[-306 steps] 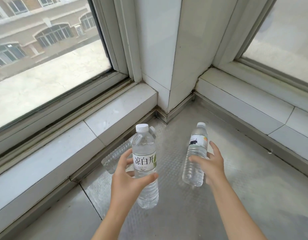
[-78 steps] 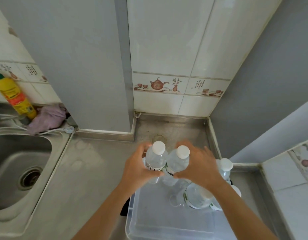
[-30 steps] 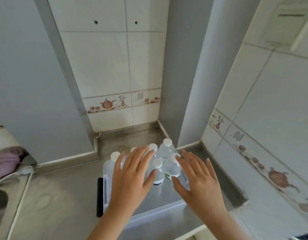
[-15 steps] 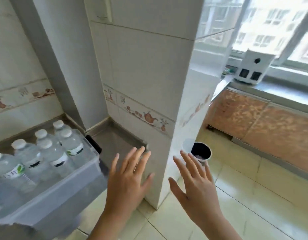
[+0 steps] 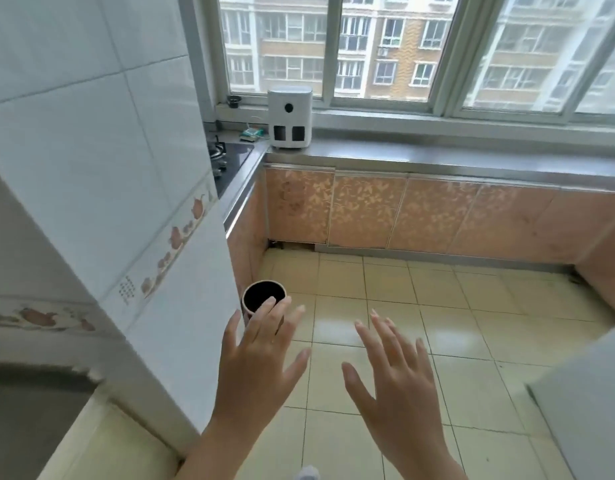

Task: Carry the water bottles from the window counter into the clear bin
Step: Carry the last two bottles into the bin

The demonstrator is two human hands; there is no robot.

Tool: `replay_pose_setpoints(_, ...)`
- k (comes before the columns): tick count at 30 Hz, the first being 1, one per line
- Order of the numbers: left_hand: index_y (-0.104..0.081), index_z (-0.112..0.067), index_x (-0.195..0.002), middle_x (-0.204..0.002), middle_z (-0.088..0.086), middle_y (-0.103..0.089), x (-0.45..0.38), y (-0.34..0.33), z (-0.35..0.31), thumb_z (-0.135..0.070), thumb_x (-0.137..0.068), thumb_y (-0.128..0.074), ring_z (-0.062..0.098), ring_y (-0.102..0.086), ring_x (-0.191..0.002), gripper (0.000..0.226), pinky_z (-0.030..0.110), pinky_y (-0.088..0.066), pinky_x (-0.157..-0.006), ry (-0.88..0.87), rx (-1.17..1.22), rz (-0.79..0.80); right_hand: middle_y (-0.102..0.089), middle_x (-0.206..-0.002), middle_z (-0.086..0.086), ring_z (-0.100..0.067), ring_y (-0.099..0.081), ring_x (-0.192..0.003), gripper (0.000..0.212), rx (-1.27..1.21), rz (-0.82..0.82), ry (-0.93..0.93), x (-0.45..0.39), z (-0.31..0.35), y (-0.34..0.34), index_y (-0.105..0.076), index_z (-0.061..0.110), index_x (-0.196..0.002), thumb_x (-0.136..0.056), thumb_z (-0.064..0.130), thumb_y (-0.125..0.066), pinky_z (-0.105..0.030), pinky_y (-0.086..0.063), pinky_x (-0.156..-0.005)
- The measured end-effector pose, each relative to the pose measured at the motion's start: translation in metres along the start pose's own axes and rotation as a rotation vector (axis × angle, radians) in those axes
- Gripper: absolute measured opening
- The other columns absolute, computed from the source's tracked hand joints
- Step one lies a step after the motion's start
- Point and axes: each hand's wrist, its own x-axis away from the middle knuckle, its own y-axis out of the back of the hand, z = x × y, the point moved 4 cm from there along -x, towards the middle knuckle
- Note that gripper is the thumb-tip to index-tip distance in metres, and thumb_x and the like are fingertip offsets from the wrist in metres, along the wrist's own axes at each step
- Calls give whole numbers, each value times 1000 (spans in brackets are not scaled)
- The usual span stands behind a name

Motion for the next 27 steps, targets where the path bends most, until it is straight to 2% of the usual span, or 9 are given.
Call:
replay_pose_setpoints(5, -59, -26, -132, -138, -4, -61, -65, -54, -23, -49, -85, -56, 18, -56, -130, 53, 55, -40, -105, -97, 72, 30, -46, -145, 2, -18, -39, -135, 59, 69, -44, -167, -34, -57, -3, -51, 24, -133, -96, 57, -19, -54, -30, -108)
replay_pose_setpoints(9, -60, -25, -133, -138, -3, -60, -124, -92, -33, -51, -86, -54, 17, -51, -132, 54, 55, -36, -108, -190, 94, 58, -45, -146, 2, -17, -35, -136, 52, 107, -56, -253, -72, -93, -9, -50, 27, -134, -89, 51, -39, -50, -21, -110)
replay_pose_setpoints(12, -61, -25, -132, -138, -3, -61, -165, -119, -40, -51, -87, -52, 16, -47, -132, 53, 53, -32, -109, -267, 135, 35, -45, -146, 2, -17, -35, -135, 53, 136, -90, -310, -98, -117, -10, -49, 27, -134, -86, 49, -43, -48, -16, -111)
replay_pose_setpoints(17, -64, -23, -130, -136, -2, -63, -222, -164, -67, -50, -86, -52, 16, -46, -131, 52, 52, -31, -108, -370, 182, 28, -46, -146, 1, -19, -37, -134, 52, 185, -127, -429, -128, -164, -13, -51, 26, -134, -92, 53, -34, -50, -18, -110)
replay_pose_setpoints(19, -59, -26, -132, -137, -2, -62, -243, -180, -81, -50, -86, -52, 15, -46, -132, 52, 52, -31, -109, -404, 223, 25, -48, -144, 0, -19, -38, -133, 57, 213, -137, -453, -141, -185, -13, -51, 26, -133, -95, 57, -21, -51, -19, -108)
replay_pose_setpoints(21, -52, -28, -134, -138, -3, -61, -266, -199, -97, -50, -87, -51, 15, -45, -132, 53, 52, -30, -109, -429, 263, 37, -49, -143, 0, -19, -37, -132, 60, 213, -146, -488, -156, -210, -13, -51, 26, -132, -94, 59, -17, -51, -19, -108)
replay_pose_setpoints(25, -50, -28, -135, -139, -4, -60, -309, -235, -124, -51, -87, -51, 14, -45, -133, 53, 53, -31, -110, -455, 289, 49, -48, -144, 1, -18, -36, -133, 60, 215, -171, -531, -187, -260, -18, -51, 27, -132, -94, 60, -18, -49, -19, -107)
replay_pose_setpoints(27, -53, -28, -135, -140, -4, -59, -338, -256, -141, -50, -87, -52, 14, -45, -134, 53, 53, -32, -109, -461, 286, 37, -49, -143, 0, -18, -37, -132, 53, 225, -194, -525, -209, -291, -21, -53, 27, -131, -93, 56, -30, -50, -20, -106)
